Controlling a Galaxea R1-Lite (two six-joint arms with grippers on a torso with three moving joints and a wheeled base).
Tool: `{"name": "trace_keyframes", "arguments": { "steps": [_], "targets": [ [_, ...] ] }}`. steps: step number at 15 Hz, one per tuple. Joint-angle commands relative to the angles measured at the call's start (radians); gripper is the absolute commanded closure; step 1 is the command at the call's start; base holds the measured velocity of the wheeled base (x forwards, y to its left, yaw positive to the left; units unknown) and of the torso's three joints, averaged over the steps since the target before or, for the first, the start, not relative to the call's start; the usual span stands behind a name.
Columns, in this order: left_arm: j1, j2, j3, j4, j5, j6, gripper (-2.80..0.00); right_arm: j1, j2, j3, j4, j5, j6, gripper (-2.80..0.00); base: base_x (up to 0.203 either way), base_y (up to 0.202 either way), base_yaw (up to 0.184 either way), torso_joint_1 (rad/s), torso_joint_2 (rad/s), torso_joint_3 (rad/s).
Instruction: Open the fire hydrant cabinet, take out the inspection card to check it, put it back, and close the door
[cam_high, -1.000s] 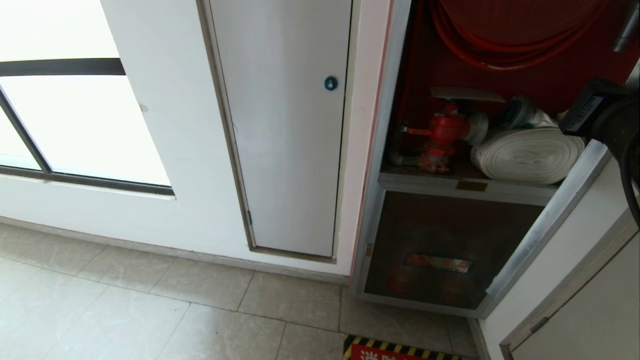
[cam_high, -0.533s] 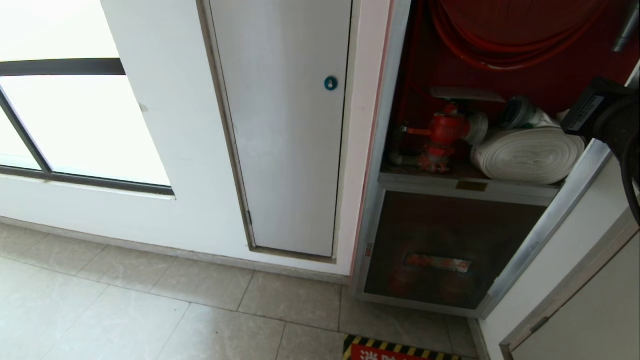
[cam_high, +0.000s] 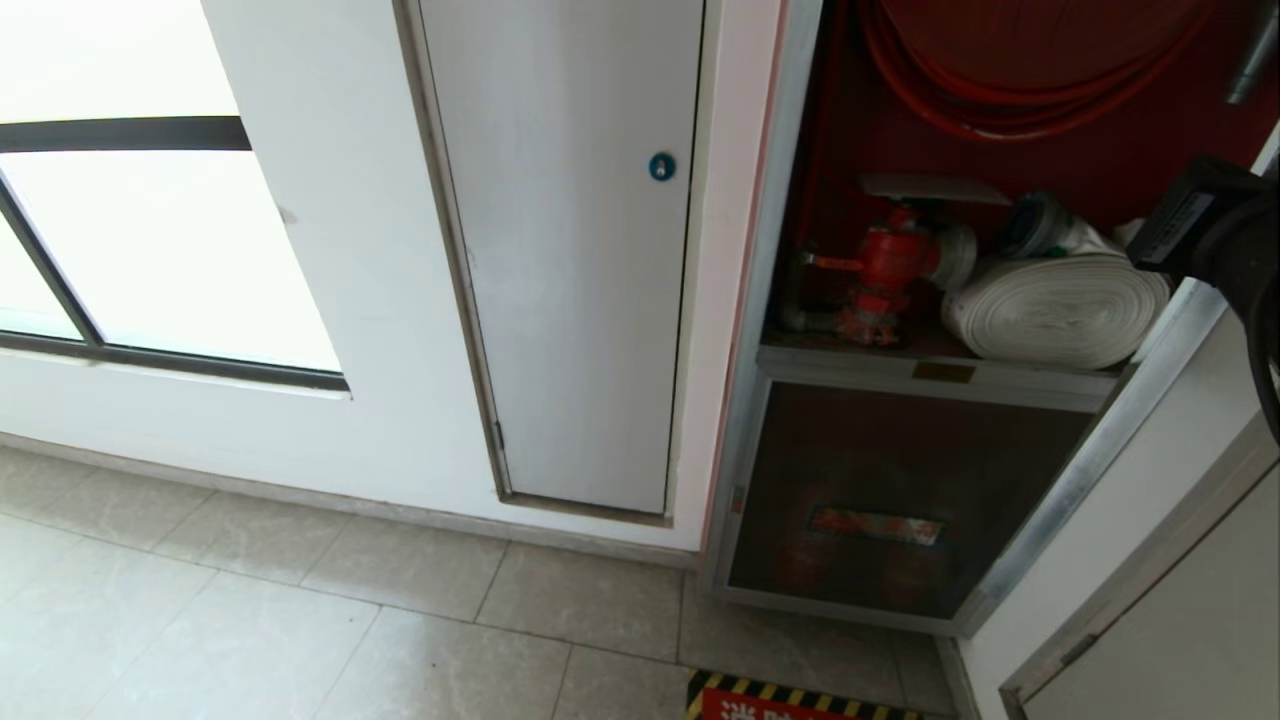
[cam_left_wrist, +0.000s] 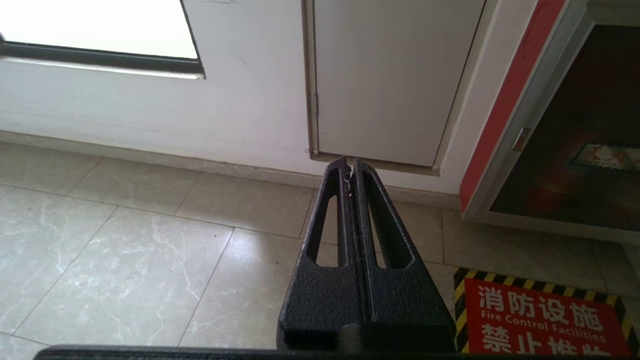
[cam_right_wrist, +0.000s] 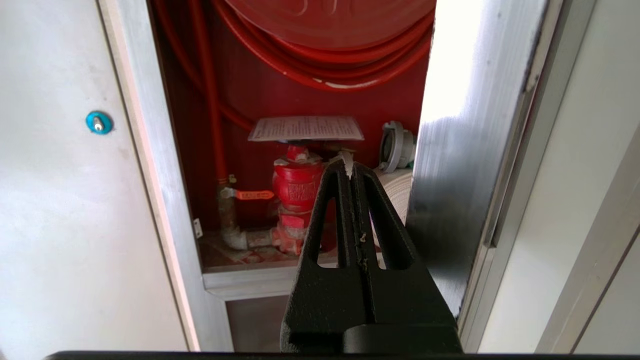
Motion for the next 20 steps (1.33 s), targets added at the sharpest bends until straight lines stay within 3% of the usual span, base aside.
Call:
{"name": "trace_keyframes", "arguments": {
  "steps": [1, 20],
  "targets": [
    [0.001, 0.001, 0.000, 0.000, 0.000, 0.000, 0.00, -0.018, -0.010, 0.004, -0.005, 0.000, -0.002, 0.00, 0.000, 0.000, 0.000, 0.000, 0.00, 0.000],
    [0.000, 0.001, 0.000, 0.000, 0.000, 0.000, 0.00, -0.125, -0.072, 0.021, 0.058, 0.036, 0.006, 0.00, 0.000, 0.000, 0.000, 0.000, 0.00, 0.000]
  ]
}}
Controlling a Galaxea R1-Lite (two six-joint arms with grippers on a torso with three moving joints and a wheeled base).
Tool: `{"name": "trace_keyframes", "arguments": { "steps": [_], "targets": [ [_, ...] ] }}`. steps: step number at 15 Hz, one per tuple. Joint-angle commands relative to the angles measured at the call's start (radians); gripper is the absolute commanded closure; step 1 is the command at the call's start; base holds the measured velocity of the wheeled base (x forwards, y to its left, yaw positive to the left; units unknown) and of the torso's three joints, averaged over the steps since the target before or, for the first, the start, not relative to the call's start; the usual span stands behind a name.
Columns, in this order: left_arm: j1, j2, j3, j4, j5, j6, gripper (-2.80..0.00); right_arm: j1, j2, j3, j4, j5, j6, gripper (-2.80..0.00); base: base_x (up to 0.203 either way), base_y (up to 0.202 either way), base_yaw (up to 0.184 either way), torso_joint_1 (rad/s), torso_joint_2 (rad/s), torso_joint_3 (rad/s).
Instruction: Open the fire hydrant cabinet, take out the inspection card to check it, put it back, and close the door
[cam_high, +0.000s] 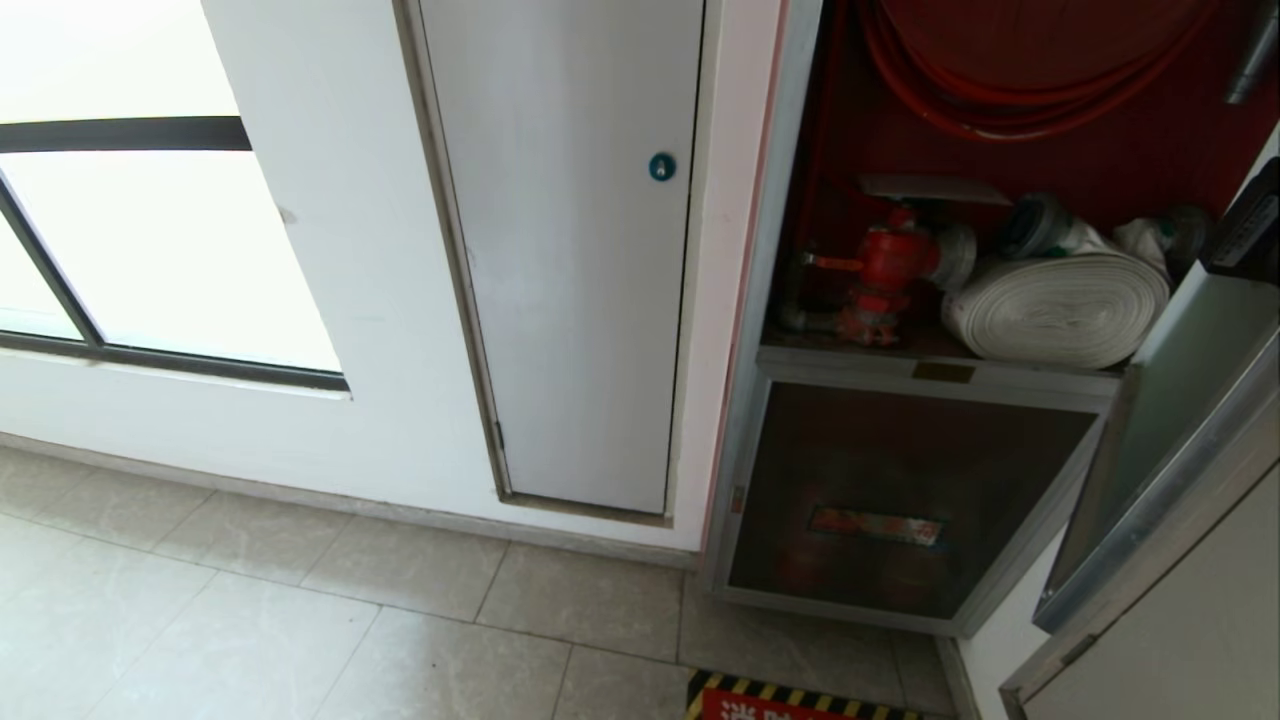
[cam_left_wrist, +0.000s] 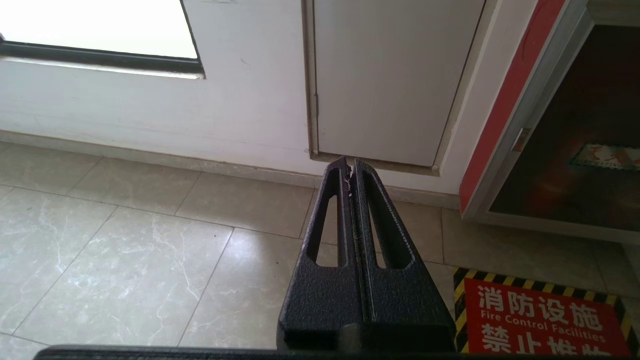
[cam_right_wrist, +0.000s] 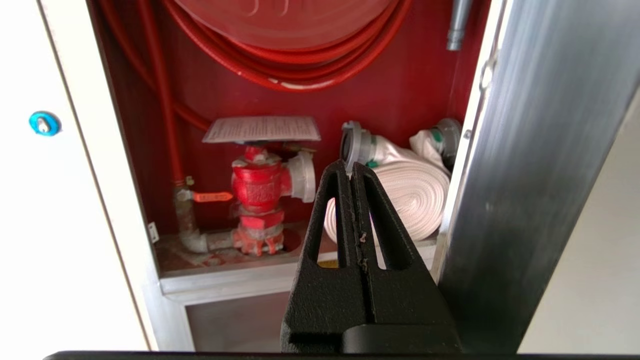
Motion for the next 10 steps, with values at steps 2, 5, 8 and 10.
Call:
{"name": "trace_keyframes", "arguments": {
  "steps": [2, 5, 8, 10],
  "targets": [
    [0.001, 0.001, 0.000, 0.000, 0.000, 0.000, 0.00, -0.039, -0.009, 0.004, -0.005, 0.008, -0.002, 0.00, 0.000, 0.000, 0.000, 0.000, 0.00, 0.000],
    [0.000, 0.001, 0.000, 0.000, 0.000, 0.000, 0.00, -0.062, -0.020, 0.014, -0.005, 0.019, -0.002, 0.00, 0.000, 0.000, 0.000, 0.000, 0.00, 0.000],
    [0.000, 0.001, 0.000, 0.000, 0.000, 0.000, 0.00, -0.067, -0.036, 0.030, -0.005, 0.019, -0.002, 0.00, 0.000, 0.000, 0.000, 0.000, 0.00, 0.000],
    [0.000, 0.001, 0.000, 0.000, 0.000, 0.000, 0.00, -0.076, -0.046, 0.032, -0.003, 0.018, -0.002, 0.00, 0.000, 0.000, 0.000, 0.000, 0.00, 0.000]
  ]
}}
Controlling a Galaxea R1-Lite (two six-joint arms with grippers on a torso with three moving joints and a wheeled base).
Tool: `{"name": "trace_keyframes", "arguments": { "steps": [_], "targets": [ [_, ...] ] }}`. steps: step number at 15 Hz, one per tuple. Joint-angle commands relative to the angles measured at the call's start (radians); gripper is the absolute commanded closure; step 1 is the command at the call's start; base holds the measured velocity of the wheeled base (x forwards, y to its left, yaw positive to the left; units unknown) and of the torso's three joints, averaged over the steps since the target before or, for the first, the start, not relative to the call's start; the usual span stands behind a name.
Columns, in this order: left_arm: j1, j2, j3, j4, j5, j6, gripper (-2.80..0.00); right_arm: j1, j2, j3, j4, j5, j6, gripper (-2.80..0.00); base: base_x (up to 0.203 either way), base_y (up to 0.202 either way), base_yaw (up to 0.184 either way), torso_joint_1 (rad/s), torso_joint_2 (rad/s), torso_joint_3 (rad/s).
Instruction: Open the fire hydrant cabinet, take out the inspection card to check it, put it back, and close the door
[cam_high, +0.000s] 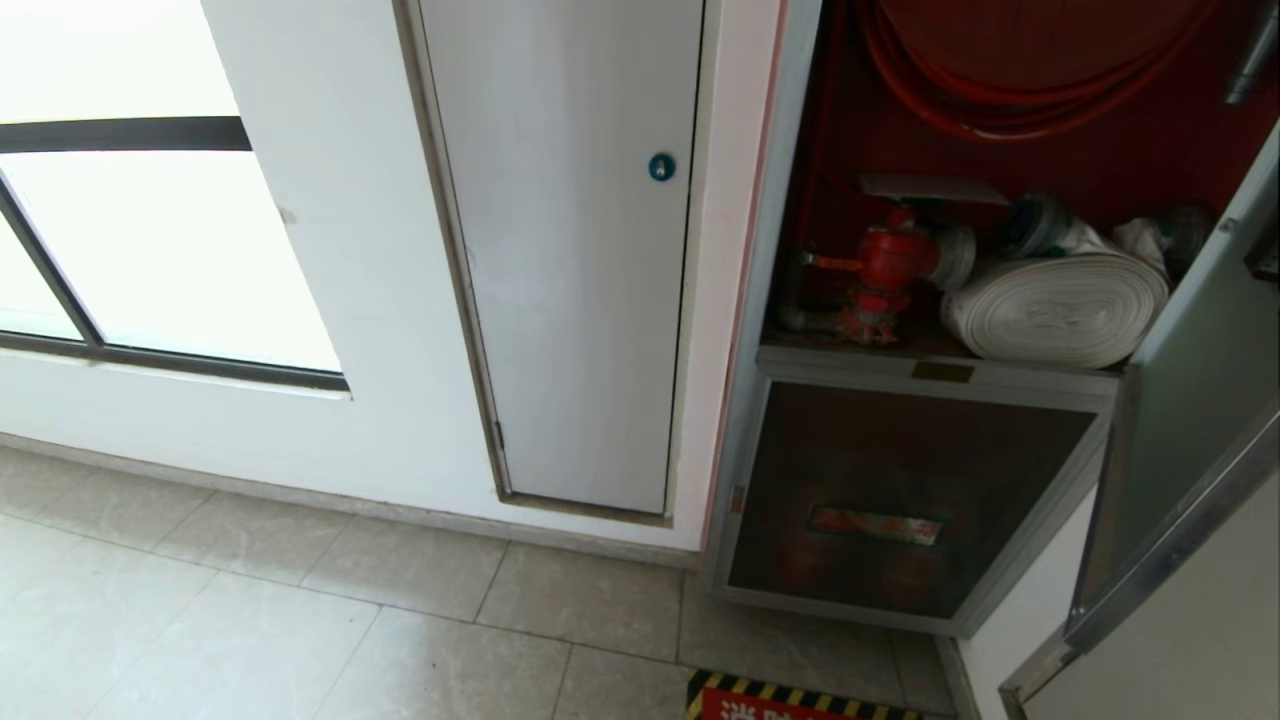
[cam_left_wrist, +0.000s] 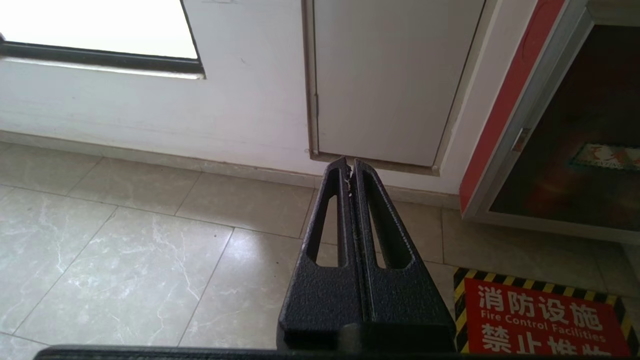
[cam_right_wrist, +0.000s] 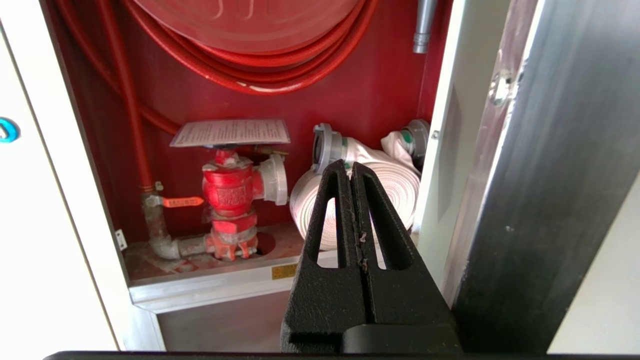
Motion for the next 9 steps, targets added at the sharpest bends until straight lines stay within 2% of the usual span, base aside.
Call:
{"name": "trace_keyframes", "arguments": {
  "steps": [1, 9],
  "targets": [
    [0.000, 0.001, 0.000, 0.000, 0.000, -0.001, 0.00, -0.023, -0.013, 0.002, -0.005, -0.001, -0.003, 0.00, 0.000, 0.000, 0.000, 0.000, 0.00, 0.000],
    [0.000, 0.001, 0.000, 0.000, 0.000, -0.001, 0.00, -0.124, -0.035, 0.041, -0.006, 0.042, -0.003, 0.00, 0.000, 0.000, 0.000, 0.000, 0.00, 0.000]
  ]
}}
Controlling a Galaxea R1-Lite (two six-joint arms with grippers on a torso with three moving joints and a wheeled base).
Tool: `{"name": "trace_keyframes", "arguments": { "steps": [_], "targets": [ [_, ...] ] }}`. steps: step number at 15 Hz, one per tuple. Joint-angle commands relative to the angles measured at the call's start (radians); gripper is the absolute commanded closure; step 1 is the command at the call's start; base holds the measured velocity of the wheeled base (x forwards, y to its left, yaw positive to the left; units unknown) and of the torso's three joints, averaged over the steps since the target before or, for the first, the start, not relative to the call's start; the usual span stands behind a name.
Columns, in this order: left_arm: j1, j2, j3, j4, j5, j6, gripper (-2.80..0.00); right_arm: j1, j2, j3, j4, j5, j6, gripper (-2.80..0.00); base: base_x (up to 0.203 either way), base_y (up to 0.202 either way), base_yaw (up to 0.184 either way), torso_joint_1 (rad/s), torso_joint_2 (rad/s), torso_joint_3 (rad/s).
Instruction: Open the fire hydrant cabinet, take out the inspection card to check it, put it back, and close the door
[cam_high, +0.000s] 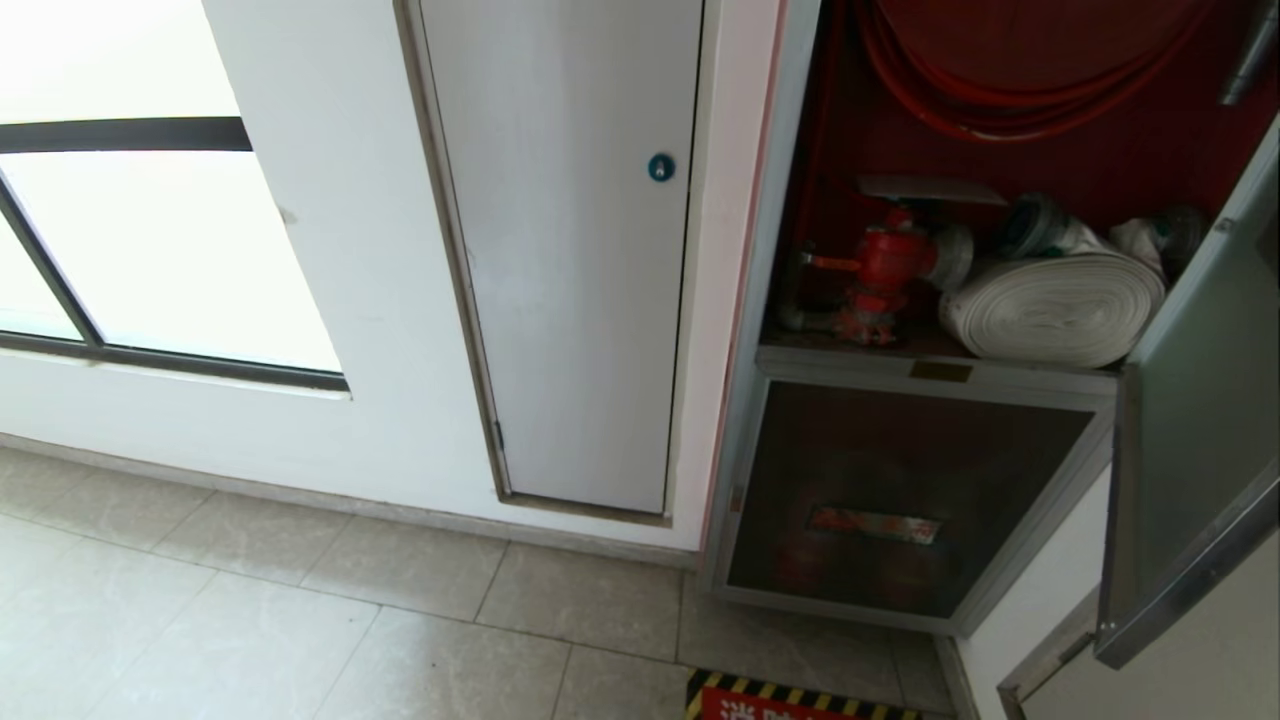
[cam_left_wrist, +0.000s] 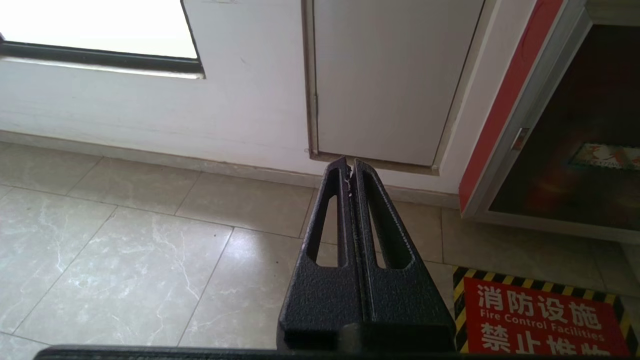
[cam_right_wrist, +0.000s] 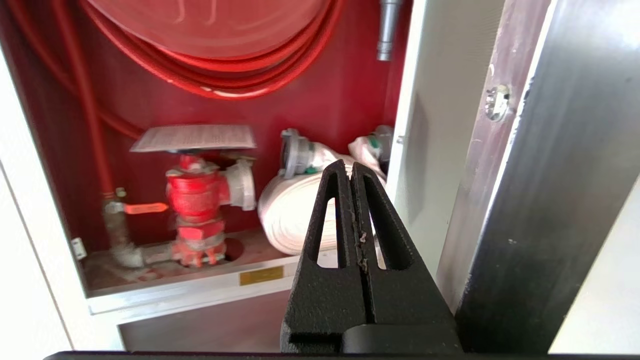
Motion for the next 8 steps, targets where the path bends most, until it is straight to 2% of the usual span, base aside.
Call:
{"name": "trace_keyframes", "arguments": {
  "steps": [1, 8],
  "targets": [
    [0.000, 0.001, 0.000, 0.000, 0.000, 0.000, 0.00, -0.020, -0.007, 0.010, -0.004, 0.003, -0.001, 0.00, 0.000, 0.000, 0.000, 0.000, 0.00, 0.000],
    [0.000, 0.001, 0.000, 0.000, 0.000, 0.000, 0.00, -0.120, -0.028, 0.032, -0.004, 0.039, 0.001, 0.00, 0.000, 0.000, 0.000, 0.000, 0.00, 0.000]
  ]
}}
